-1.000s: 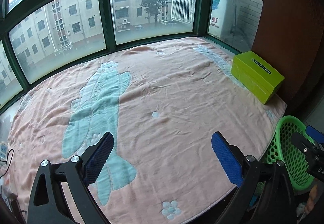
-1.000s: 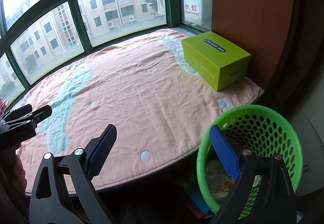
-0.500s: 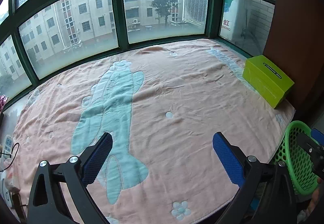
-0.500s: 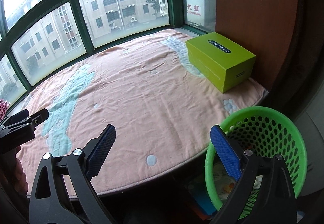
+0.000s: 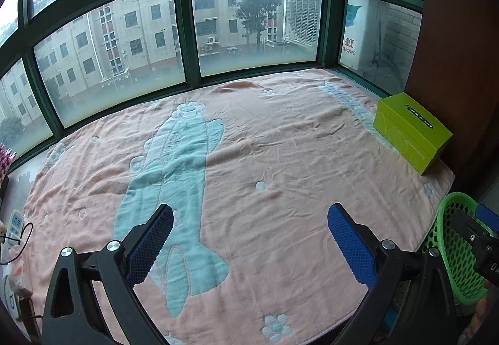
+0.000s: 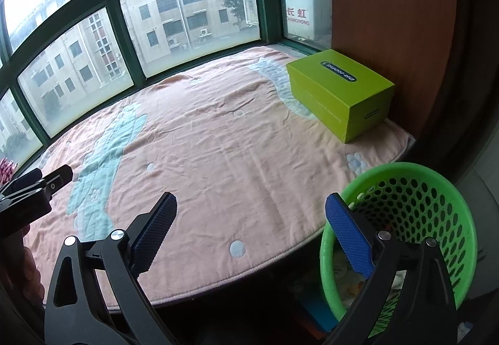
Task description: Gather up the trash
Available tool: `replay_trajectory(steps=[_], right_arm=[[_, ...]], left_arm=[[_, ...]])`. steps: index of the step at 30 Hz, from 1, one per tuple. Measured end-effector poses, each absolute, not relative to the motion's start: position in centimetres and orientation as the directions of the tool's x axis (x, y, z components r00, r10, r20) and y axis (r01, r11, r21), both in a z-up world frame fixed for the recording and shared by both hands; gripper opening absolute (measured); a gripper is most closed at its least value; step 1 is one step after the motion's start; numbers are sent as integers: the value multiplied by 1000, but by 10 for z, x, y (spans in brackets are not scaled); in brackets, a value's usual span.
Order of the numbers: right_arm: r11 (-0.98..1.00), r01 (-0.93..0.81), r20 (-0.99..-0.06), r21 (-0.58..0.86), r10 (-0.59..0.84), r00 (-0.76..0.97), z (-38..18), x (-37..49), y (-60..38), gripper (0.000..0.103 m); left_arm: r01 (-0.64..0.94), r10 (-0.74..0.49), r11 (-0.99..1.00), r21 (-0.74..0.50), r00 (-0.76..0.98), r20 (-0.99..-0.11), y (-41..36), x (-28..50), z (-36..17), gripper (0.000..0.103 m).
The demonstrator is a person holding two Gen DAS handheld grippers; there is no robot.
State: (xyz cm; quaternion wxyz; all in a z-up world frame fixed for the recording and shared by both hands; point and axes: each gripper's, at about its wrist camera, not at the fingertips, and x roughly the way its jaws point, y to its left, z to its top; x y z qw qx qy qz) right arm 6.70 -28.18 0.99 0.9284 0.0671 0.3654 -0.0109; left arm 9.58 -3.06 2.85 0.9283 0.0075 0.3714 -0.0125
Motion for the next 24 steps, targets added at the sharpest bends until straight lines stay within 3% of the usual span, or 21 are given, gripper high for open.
replay_trajectory(steps=[24], right_arm=[[989, 61, -666, 132, 43, 745, 13, 68, -279, 95]], left_arm=[[12, 0, 1000, 14, 753, -658, -31, 91, 39, 96]])
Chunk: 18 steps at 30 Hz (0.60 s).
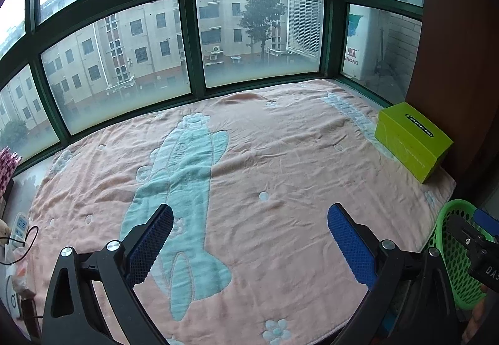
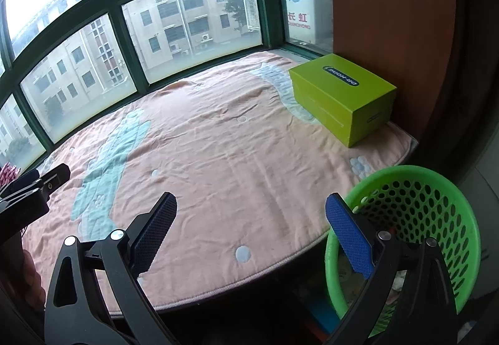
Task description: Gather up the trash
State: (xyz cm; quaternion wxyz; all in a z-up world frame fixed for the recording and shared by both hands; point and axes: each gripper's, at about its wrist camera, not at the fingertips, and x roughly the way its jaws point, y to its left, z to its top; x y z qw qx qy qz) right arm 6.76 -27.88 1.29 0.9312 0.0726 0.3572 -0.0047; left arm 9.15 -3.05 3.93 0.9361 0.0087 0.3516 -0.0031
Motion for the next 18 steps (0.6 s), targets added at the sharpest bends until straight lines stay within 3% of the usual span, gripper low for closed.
replay_trajectory(steps=[18], right_arm=[[989, 59, -666, 134, 46, 745, 12, 69, -278, 95]], left_arm=[[4, 7, 1000, 14, 748, -664, -28, 92, 36, 96]])
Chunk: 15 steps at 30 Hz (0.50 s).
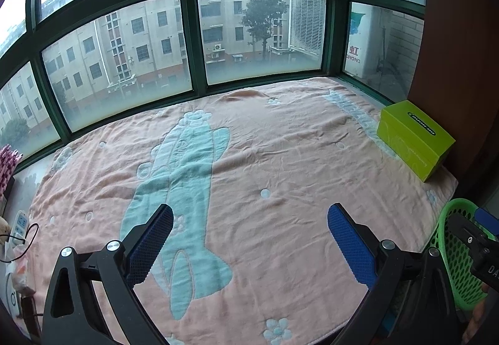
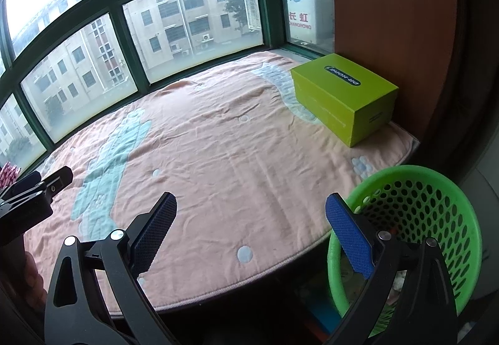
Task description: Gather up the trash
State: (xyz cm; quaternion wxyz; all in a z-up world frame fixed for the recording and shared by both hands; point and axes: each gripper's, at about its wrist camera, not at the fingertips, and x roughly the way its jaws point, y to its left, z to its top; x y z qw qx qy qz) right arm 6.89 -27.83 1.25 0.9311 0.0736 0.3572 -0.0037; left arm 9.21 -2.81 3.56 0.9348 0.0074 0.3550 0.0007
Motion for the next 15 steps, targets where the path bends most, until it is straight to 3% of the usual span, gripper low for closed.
replay_trajectory(steps=[15], right_arm=[[990, 49, -670, 136, 55, 740, 10, 70, -273, 95]], left_arm=[[-7, 16, 1000, 15, 743, -669, -23, 91, 31, 96]])
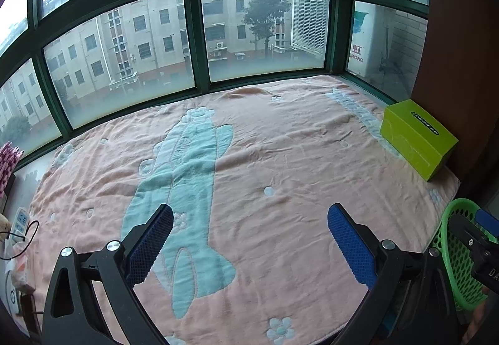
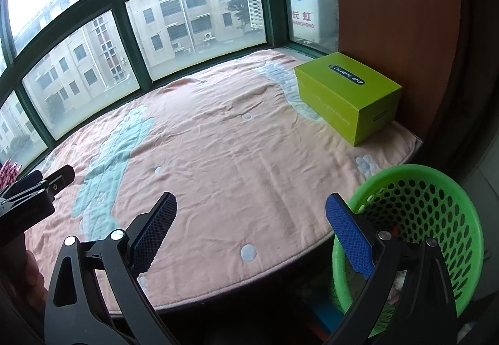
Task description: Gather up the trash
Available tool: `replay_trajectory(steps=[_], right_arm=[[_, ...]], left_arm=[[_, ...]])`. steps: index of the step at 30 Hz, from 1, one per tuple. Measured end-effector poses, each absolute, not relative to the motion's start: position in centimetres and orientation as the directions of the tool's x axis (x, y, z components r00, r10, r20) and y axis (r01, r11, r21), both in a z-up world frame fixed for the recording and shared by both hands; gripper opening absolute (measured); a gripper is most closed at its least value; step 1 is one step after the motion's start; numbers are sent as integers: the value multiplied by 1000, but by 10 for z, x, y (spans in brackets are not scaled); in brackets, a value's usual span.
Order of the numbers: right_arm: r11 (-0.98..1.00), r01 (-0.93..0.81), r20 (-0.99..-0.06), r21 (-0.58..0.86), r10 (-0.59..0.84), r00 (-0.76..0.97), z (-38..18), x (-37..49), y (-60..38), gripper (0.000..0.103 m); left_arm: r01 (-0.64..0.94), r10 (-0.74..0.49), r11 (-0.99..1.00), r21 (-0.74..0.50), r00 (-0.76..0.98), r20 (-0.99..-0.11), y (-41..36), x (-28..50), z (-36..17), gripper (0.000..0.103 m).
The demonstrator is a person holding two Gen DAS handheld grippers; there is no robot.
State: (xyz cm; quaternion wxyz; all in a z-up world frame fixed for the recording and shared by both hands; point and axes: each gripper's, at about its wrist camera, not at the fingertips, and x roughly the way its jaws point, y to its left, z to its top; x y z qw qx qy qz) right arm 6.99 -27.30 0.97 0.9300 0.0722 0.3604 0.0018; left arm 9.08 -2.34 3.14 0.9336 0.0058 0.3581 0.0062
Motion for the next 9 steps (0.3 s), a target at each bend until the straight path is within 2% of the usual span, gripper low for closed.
replay_trajectory(steps=[9], right_arm=[[991, 35, -678, 127, 61, 732, 6, 74, -266, 95]], left_arm=[[-17, 22, 1000, 15, 734, -679, -17, 94, 26, 96]])
